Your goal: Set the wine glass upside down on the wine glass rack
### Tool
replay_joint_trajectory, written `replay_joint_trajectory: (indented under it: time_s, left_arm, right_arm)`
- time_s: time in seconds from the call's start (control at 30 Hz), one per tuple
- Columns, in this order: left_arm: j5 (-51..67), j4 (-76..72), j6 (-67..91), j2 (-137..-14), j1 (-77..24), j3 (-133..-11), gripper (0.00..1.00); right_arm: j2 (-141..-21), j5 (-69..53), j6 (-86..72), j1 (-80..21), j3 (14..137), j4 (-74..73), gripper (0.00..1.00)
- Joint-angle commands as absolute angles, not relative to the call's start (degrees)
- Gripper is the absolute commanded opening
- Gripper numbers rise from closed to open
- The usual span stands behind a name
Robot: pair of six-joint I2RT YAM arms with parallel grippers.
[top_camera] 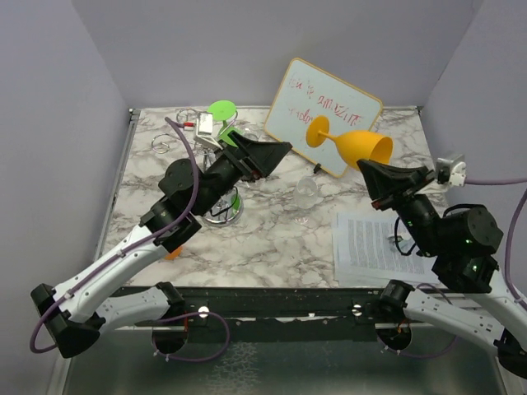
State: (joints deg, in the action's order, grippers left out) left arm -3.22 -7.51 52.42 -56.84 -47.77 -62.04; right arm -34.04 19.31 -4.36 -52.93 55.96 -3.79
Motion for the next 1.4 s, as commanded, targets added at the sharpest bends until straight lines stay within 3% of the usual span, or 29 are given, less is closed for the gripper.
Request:
replay_joint_trajectory:
  time_s: [0.0,0.43,0.53,0.83,1.03,1.17,1.37]
  left_arm:
    - [-6.1,-16.4,66.1,-61.3,-48.0,-63.1,0.98]
    - [2.3,-30.3,73.5,-79.2,-48.6,-77.5,0.99]
    - [2.6,-31.9,73.5,-81.7,-48.7,-80.1,0.92]
    - [-0.9,-33.1,73.6,-84.8,-48.9,-83.8,0.51]
    - [-0.6,-35.9,74.4,-85.0,-48.9,-83.5,0.31]
    - [1.6,-37.3,75.3,-85.3,-49.0,-82.5,0.26]
    - [2.4,-39.8,77.2,-86.4,-49.0,-82.0,0.30]
  right_arm:
    - [-32.3,21.9,-2.8,-53.3,53.8,13.4,0.01]
    - [-36.3,19.4,-7.4,-53.3,49.7,34.3,0.01]
    - [-37.5,18.5,-9.0,-53.3,49.8,35.7,0.01]
    - [-38.9,15.9,-14.8,-53.3,48.7,38.1,0.01]
    - [-39.0,14.7,-17.7,-53.3,48.4,37.3,0.01]
    - [-39.4,14.2,-18.4,-53.3,47.9,37.4,0.01]
    - [-40.1,12.2,-19.0,-53.3,46.6,38.8,0.01]
